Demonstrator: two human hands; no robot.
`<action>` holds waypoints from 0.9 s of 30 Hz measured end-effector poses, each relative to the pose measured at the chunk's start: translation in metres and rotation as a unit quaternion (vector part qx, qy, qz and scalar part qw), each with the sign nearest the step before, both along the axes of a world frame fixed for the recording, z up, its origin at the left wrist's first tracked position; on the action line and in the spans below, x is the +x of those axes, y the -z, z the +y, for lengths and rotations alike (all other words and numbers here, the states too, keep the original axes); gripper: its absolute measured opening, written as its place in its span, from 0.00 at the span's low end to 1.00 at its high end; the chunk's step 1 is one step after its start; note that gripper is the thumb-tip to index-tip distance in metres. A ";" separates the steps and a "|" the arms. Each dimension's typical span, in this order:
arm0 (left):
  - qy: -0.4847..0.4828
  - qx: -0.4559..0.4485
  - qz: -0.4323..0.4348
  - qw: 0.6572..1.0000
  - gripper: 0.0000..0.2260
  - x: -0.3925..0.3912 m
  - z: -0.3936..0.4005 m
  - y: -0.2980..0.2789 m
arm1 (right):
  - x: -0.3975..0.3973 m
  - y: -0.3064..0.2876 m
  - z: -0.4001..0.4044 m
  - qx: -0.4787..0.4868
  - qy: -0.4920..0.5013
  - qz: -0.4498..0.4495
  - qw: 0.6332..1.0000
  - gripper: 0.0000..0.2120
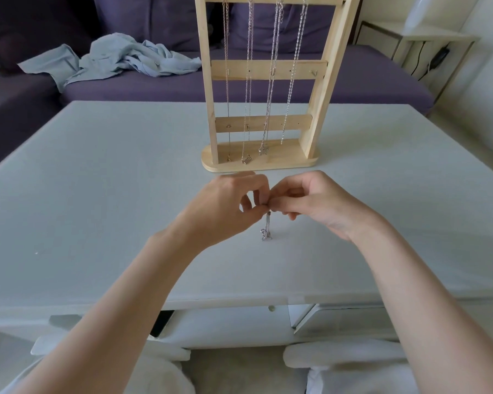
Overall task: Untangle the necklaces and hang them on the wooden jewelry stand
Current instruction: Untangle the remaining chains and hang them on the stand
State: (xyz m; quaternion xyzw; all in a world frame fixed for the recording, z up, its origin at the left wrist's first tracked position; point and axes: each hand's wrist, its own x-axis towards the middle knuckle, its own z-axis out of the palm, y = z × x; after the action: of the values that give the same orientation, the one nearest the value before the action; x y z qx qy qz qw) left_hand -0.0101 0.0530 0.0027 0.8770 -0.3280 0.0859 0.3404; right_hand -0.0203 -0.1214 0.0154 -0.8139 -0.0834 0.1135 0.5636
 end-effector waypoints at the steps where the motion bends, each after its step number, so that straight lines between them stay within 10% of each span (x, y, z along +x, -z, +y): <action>1: 0.001 0.001 0.011 1.000 0.06 0.000 -0.001 0.000 | 0.000 0.000 -0.001 -0.013 0.000 -0.003 1.000 0.07; 9: 0.013 -0.041 0.153 0.987 0.03 -0.002 -0.004 -0.004 | -0.001 0.000 0.001 -0.065 -0.011 -0.001 0.998 0.09; 18: 0.037 -0.142 0.278 0.949 0.07 -0.007 -0.006 -0.018 | 0.001 0.002 -0.001 0.111 -0.023 0.090 0.990 0.08; 27: -0.070 -0.301 0.435 0.846 0.09 -0.005 -0.007 -0.019 | 0.001 -0.004 0.003 0.044 0.054 -0.092 0.993 0.05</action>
State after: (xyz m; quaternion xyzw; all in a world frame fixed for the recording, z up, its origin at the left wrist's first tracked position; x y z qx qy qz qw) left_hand -0.0146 0.0462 0.0213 0.6995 -0.0425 -0.1861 0.6886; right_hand -0.0191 -0.1188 0.0195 -0.7985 -0.0957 0.0040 0.5944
